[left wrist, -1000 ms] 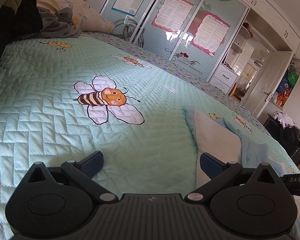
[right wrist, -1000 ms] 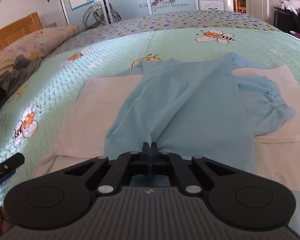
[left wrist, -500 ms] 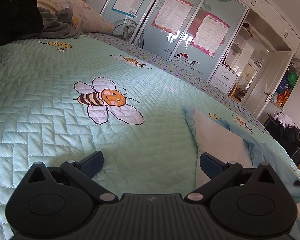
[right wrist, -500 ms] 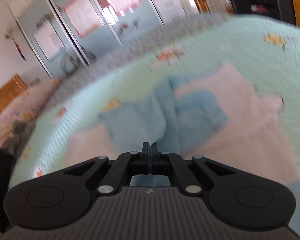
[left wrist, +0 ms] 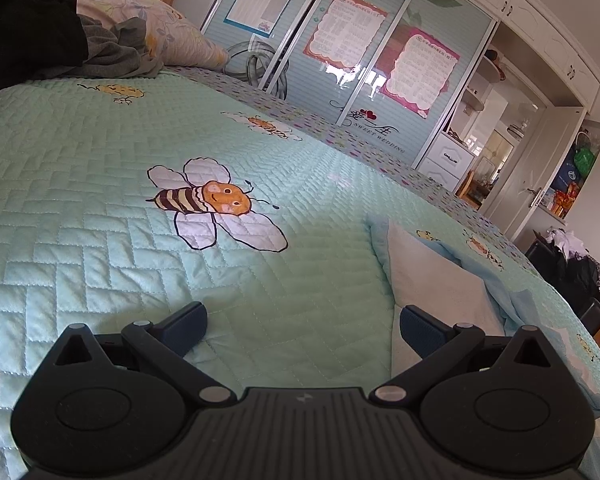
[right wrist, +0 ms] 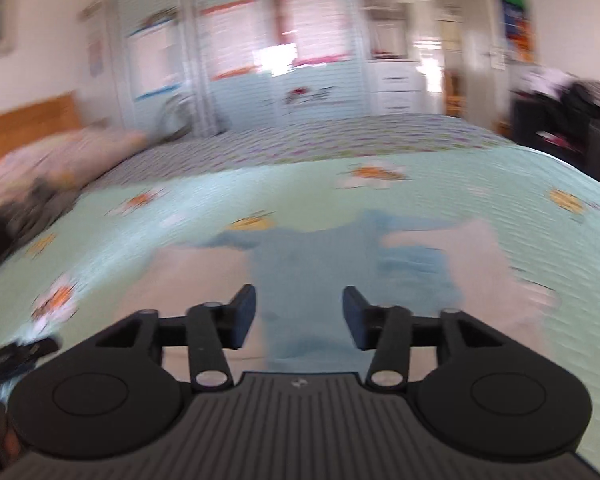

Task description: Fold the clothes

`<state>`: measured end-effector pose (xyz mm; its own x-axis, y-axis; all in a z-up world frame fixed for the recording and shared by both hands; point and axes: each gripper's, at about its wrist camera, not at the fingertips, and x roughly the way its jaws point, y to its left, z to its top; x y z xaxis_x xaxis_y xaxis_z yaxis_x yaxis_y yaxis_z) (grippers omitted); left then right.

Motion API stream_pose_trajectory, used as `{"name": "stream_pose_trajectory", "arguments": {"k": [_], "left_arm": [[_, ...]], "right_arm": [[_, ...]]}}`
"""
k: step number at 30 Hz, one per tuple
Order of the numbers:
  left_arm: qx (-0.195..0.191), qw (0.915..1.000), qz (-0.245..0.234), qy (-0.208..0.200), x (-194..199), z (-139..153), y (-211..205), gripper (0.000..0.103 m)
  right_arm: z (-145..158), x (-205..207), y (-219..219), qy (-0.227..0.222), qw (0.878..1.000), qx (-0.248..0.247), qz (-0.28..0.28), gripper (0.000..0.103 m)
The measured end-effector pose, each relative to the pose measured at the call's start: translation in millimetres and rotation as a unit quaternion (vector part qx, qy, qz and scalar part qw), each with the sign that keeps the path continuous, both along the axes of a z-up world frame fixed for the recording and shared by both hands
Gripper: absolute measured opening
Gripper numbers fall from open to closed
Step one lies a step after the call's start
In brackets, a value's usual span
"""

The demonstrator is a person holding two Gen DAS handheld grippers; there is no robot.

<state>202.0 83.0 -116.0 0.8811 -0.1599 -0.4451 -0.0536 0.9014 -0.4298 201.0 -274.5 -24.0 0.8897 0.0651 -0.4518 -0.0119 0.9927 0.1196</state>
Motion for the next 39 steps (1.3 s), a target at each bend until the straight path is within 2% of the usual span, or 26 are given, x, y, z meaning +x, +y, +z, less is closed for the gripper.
{"name": "stream_pose_trajectory", "arguments": {"k": [4,7,10,13,15,17,19,22,26,29,31,35,39], "left_arm": [[-0.003,1.0000,0.000,-0.001,-1,0,1,0.102],[-0.003,1.0000,0.000,-0.001,-1,-1,0,0.102],[-0.002,1.0000,0.001,0.000,0,-1,0,0.102],[-0.003,1.0000,0.001,0.000,0,-1,1,0.102],[-0.002,1.0000,0.001,0.000,1,-1,0,0.102],[-0.002,1.0000,0.001,0.000,0,-1,0,0.102],[-0.001,1.0000,0.001,0.000,0,0,-2,0.102],[0.000,1.0000,0.001,0.000,-1,-1,0,0.102],[-0.001,1.0000,0.001,0.001,-2,-2,0,0.102],[-0.002,1.0000,0.001,0.002,-1,-1,0,0.102],[-0.002,1.0000,0.001,0.002,-1,0,0,0.102],[-0.001,1.0000,0.001,0.003,-2,0,0,0.102],[-0.001,1.0000,0.001,0.004,-2,-1,0,0.102]], "right_arm": [[-20,48,28,0.042,0.997,-0.057,0.037,0.050],[-35,77,33,0.068,0.994,-0.084,0.032,0.047],[-43,88,30,0.078,0.992,-0.100,0.025,0.044],[-48,96,24,0.087,0.991,-0.103,0.022,0.033],[-49,100,21,0.093,0.991,-0.098,0.025,0.012],[-50,104,20,0.095,0.991,-0.093,0.026,0.004],[-48,101,21,0.088,0.991,-0.094,0.028,0.005],[-43,93,25,0.076,0.991,-0.101,0.036,0.010],[-47,99,39,0.081,0.984,-0.148,0.063,0.011],[-54,112,32,0.115,0.983,-0.133,0.049,0.011],[-55,113,26,0.122,0.985,-0.115,0.043,0.011],[-54,111,25,0.115,0.986,-0.107,0.049,0.007],[-45,106,22,0.100,0.991,-0.076,0.053,0.003]]}}
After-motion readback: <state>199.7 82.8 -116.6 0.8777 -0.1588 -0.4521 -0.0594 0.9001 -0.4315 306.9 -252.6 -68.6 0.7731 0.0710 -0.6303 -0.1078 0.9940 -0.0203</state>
